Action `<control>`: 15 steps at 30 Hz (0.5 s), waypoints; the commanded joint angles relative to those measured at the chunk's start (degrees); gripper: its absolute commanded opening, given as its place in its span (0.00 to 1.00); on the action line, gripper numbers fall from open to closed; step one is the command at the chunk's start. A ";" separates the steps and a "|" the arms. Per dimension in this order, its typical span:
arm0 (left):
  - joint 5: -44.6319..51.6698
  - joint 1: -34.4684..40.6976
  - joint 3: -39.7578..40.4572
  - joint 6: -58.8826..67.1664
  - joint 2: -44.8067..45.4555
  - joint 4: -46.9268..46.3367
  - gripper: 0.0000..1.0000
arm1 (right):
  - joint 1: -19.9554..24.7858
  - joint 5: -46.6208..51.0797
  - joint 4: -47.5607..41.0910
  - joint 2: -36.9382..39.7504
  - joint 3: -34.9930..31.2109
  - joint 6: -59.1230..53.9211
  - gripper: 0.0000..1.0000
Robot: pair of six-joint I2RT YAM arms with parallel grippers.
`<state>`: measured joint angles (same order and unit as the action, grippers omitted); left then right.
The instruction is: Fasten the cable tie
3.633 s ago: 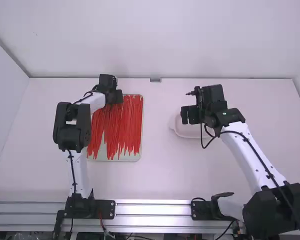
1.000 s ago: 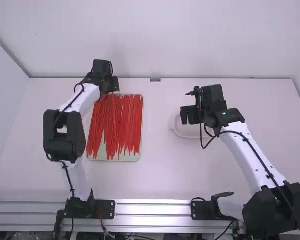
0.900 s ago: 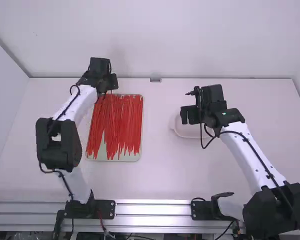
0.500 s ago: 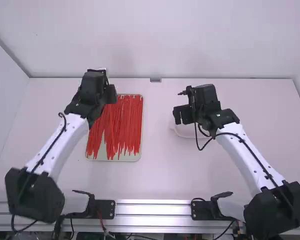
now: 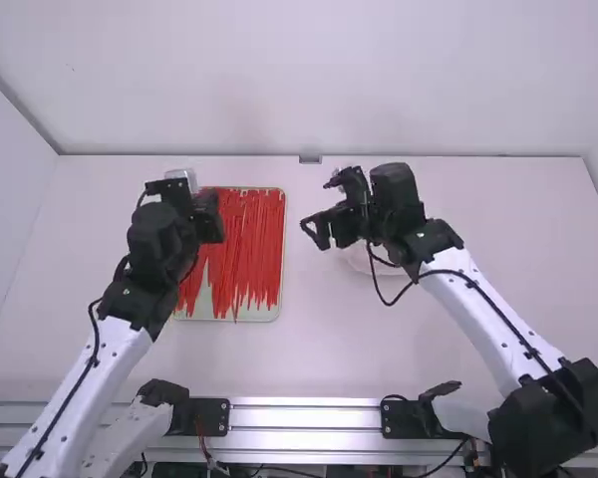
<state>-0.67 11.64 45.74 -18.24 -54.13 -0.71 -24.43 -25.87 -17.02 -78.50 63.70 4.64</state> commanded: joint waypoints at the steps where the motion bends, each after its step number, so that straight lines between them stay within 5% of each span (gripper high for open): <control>1: 3.50 0.37 -0.22 -0.37 0.09 1.86 0.02 | -0.72 -6.88 1.09 -0.15 1.88 1.53 0.99; 10: 13.35 0.37 -0.22 -4.31 -7.74 17.35 0.02 | -4.17 -9.25 5.66 -0.15 1.86 1.57 0.99; 15: 17.97 0.37 -0.22 -9.38 -13.11 27.67 0.02 | -5.77 -2.84 7.91 -0.15 1.86 4.13 0.94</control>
<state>12.82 11.64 45.74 -24.14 -65.84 24.91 -29.80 -32.56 -9.61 -78.50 63.70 6.50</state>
